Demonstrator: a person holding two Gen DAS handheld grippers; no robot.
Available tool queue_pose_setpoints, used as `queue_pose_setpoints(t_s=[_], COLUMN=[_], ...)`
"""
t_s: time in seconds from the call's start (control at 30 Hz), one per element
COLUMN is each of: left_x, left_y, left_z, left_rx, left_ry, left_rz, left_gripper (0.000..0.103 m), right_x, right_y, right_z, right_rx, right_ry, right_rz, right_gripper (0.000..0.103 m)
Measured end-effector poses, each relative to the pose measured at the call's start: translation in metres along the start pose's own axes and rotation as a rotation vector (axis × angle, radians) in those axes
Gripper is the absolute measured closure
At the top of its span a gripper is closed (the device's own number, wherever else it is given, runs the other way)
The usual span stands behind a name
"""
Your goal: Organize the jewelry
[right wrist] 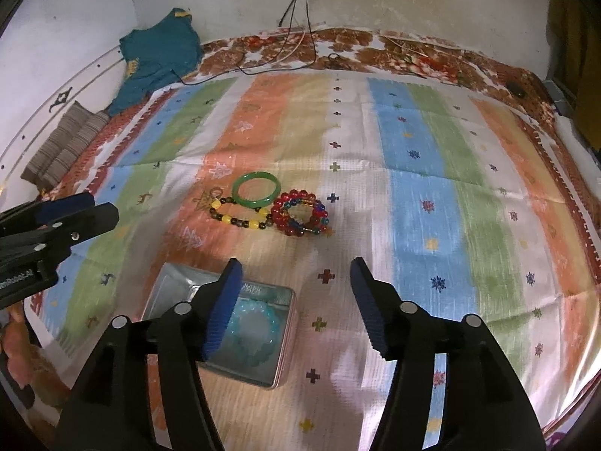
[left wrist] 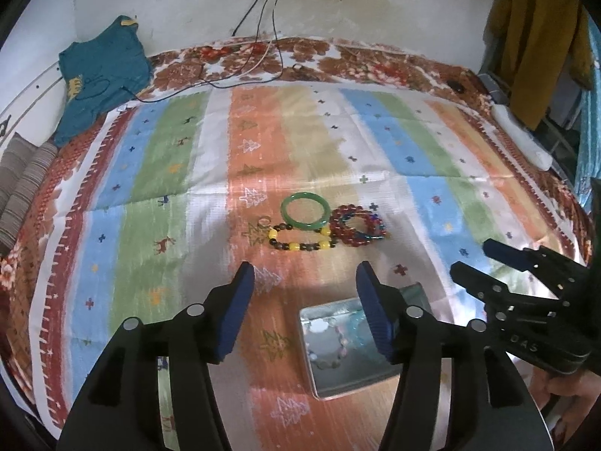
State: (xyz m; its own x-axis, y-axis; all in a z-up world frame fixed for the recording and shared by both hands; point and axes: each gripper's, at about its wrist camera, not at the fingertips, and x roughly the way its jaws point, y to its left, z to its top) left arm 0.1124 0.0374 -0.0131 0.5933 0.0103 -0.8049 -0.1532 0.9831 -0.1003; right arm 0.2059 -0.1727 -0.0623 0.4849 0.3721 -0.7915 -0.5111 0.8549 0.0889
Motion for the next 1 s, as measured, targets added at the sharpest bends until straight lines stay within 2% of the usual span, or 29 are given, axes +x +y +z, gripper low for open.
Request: queue_pose_setpoints(t_s=[0.23, 0.53, 0.7, 1.0], left_x=[0.028, 0.052, 0.064, 0.086], left_y=[0.006, 0.005, 0.006, 0.003], left_z=[0.022, 0.033, 0.04, 0.05], left_rx=[-0.018, 0.011, 0.012, 0.032], left_ry=[0.032, 0.061, 0.077, 0.101], left_rz=[0.031, 0.062, 0.066, 0.078], left_gripper=[0.041, 0.038, 0.037, 0.033], right_x=[0.02, 0.045, 0.053, 0.071], right_y=[-0.001, -0.007, -0.007, -0.013], right_z=[0.01, 0.022, 0.025, 0.034], right_rx=[-0.007, 0.004, -0.001, 0.013], right_ry=[0.046, 0.095, 0.11, 0.146], right_rz=[-0.031, -0.053, -0.05, -0.052], right_gripper=[0.034, 0.033, 0.028, 0.027])
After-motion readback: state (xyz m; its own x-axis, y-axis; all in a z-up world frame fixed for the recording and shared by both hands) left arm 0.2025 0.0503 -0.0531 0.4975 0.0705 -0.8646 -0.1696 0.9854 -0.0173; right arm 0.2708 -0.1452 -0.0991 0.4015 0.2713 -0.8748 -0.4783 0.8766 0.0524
